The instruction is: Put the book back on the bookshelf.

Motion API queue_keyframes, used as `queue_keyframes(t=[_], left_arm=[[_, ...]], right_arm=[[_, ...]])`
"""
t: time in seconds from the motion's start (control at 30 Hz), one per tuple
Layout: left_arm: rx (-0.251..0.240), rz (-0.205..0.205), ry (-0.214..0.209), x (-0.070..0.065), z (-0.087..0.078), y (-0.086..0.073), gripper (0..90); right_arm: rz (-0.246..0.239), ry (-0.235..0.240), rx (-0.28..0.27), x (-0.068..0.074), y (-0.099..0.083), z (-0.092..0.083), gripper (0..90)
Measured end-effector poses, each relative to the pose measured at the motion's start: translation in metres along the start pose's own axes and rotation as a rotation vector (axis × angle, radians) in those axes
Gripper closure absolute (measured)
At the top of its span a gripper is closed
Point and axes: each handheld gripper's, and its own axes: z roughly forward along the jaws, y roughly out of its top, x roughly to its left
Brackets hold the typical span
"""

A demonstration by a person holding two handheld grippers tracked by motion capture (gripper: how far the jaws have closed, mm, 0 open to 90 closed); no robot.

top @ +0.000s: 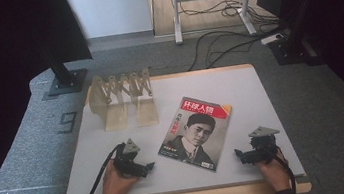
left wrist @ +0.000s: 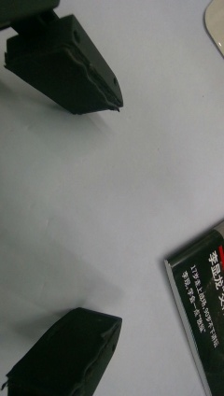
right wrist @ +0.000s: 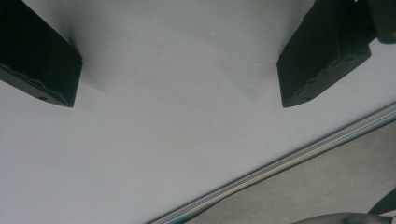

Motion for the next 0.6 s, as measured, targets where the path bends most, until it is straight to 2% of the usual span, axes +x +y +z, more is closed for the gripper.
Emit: queue_keyframes(t=[0.47, 0.6], left_arm=[[0.002, 0.000, 0.000, -0.0001, 0.0000, 0.0005, 0.0], [0.008, 0.005, -0.004, 0.0002, 0.0000, 0.0017, 0.0]], right_arm=[[-0.010, 0.003, 0.010, -0.0004, 0.0020, 0.0004, 0.0], [-0.042, 0.021, 0.033, -0.0005, 0.0078, -0.0001, 3.9]])
